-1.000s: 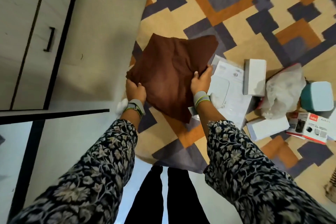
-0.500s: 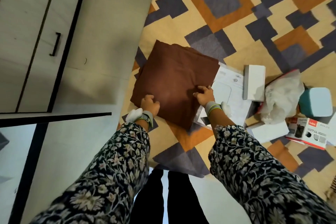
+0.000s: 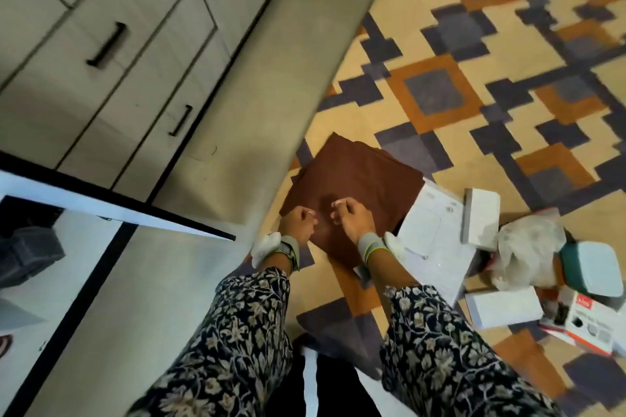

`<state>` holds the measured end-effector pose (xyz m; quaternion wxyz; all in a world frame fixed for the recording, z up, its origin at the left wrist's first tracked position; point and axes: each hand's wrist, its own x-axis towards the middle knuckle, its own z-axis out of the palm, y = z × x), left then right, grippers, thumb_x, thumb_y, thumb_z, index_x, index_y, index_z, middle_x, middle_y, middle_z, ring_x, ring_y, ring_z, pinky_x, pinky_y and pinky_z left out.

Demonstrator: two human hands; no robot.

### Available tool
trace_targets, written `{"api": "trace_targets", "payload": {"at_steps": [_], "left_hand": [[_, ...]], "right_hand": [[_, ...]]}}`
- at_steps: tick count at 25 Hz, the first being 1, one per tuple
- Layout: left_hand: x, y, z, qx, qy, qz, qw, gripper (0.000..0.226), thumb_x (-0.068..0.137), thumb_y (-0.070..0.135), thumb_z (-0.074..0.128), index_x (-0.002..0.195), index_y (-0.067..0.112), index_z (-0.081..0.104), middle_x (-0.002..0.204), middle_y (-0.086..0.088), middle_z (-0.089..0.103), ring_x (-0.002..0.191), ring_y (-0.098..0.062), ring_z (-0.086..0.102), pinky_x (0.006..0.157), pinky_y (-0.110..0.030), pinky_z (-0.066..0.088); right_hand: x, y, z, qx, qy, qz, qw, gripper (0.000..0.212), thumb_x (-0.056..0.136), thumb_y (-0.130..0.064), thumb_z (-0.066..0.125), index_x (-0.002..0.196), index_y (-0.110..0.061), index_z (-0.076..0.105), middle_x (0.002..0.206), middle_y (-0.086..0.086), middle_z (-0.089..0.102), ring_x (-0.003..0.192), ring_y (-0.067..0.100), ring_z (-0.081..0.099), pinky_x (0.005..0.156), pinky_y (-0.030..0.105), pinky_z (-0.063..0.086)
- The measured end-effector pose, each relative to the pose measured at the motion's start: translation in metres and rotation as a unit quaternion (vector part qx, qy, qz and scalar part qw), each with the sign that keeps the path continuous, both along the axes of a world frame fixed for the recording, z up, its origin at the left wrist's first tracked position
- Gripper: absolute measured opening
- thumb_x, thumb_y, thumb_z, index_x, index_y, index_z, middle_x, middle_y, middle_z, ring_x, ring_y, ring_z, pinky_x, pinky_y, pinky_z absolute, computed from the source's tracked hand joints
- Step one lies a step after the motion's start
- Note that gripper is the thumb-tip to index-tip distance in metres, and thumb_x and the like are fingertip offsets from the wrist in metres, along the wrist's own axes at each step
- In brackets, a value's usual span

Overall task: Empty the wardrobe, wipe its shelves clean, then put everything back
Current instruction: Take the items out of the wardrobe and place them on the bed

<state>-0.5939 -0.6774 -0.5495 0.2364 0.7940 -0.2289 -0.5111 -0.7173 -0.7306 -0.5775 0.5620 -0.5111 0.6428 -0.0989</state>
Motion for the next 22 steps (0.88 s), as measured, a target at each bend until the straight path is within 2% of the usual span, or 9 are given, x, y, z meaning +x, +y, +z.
{"api": "trace_targets", "payload": {"at_steps": [3,6,8,10,13,15,16,18,22], "left_hand": [[0.031,0.03,0.035,-0.04,0.008,0.085,0.996,0.017,0.099,0.016,0.042,0.097,0.01,0.057,0.092,-0.009,0.063,0.082,-0.024,0.059,0.077,-0.033,0.052],[0.066,0.064,0.053,-0.063,0.017,0.118,0.991,0.011,0.096,0.018,0.048,0.09,0.014,0.057,0.098,-0.008,0.067,0.089,-0.027,0.063,0.069,-0.032,0.053],[0.098,0.102,0.061,-0.071,0.021,0.159,0.985,0.012,0.089,0.029,0.051,0.081,0.022,0.056,0.105,-0.013,0.069,0.094,-0.033,0.065,0.082,-0.041,0.055],[0.135,0.141,0.066,-0.085,0.012,0.212,0.973,0.011,0.084,0.03,0.049,0.078,0.023,0.056,0.098,-0.013,0.069,0.088,-0.03,0.066,0.088,-0.041,0.054],[0.178,0.205,0.091,-0.106,-0.001,0.299,0.948,0.014,0.093,0.01,0.046,0.088,0.011,0.059,0.087,-0.01,0.065,0.068,-0.019,0.06,0.075,-0.031,0.055],[0.207,0.245,0.095,-0.106,-0.005,0.32,0.942,0.015,0.095,0.008,0.044,0.092,0.009,0.059,0.085,-0.009,0.064,0.065,-0.015,0.058,0.06,-0.017,0.051],[0.231,0.273,0.096,-0.104,-0.011,0.333,0.937,0.015,0.095,0.008,0.043,0.094,0.008,0.059,0.087,-0.009,0.064,0.067,-0.016,0.058,0.057,-0.015,0.049],[0.271,0.322,0.096,-0.106,-0.02,0.372,0.922,0.016,0.096,0.009,0.042,0.096,0.007,0.058,0.091,-0.01,0.064,0.071,-0.02,0.059,0.055,-0.014,0.046],[0.332,0.406,0.091,-0.104,-0.036,0.424,0.899,0.016,0.098,0.01,0.041,0.096,0.009,0.056,0.091,-0.007,0.063,0.069,-0.017,0.058,0.05,-0.013,0.042]], "right_hand": [[0.034,0.023,0.046,-0.035,-0.023,0.071,0.997,0.023,0.095,-0.021,0.048,0.077,-0.028,0.061,0.072,-0.004,0.067,0.07,0.018,0.063,0.082,0.035,0.052],[0.067,0.041,0.066,-0.065,-0.03,0.134,0.988,0.017,0.095,-0.02,0.049,0.088,-0.021,0.064,0.078,0.0,0.067,0.072,0.018,0.062,0.074,0.028,0.048],[0.097,0.061,0.072,-0.074,-0.021,0.203,0.976,0.016,0.095,-0.022,0.05,0.094,-0.018,0.065,0.086,0.003,0.067,0.081,0.021,0.063,0.074,0.027,0.046],[0.138,0.085,0.083,-0.077,-0.023,0.246,0.966,0.013,0.095,-0.022,0.051,0.091,-0.02,0.064,0.09,0.008,0.068,0.085,0.028,0.065,0.077,0.031,0.051],[0.203,0.13,0.096,-0.079,-0.076,0.286,0.952,0.019,0.095,-0.008,0.049,0.084,-0.018,0.061,0.076,0.006,0.065,0.068,0.021,0.062,0.069,0.023,0.051],[0.239,0.161,0.103,-0.079,-0.096,0.295,0.947,0.024,0.094,-0.006,0.048,0.081,-0.021,0.061,0.07,0.002,0.064,0.066,0.022,0.06,0.066,0.028,0.051],[0.265,0.184,0.107,-0.07,-0.107,0.31,0.942,0.024,0.094,-0.005,0.048,0.081,-0.021,0.061,0.068,0.001,0.063,0.063,0.02,0.06,0.062,0.025,0.05],[0.309,0.229,0.113,-0.068,-0.12,0.346,0.928,0.02,0.093,-0.005,0.05,0.083,-0.017,0.063,0.068,0.0,0.064,0.062,0.017,0.059,0.06,0.019,0.047],[0.382,0.301,0.113,-0.064,-0.125,0.411,0.901,0.015,0.092,-0.006,0.051,0.089,-0.012,0.064,0.074,0.004,0.066,0.066,0.017,0.06,0.064,0.017,0.049]]}}
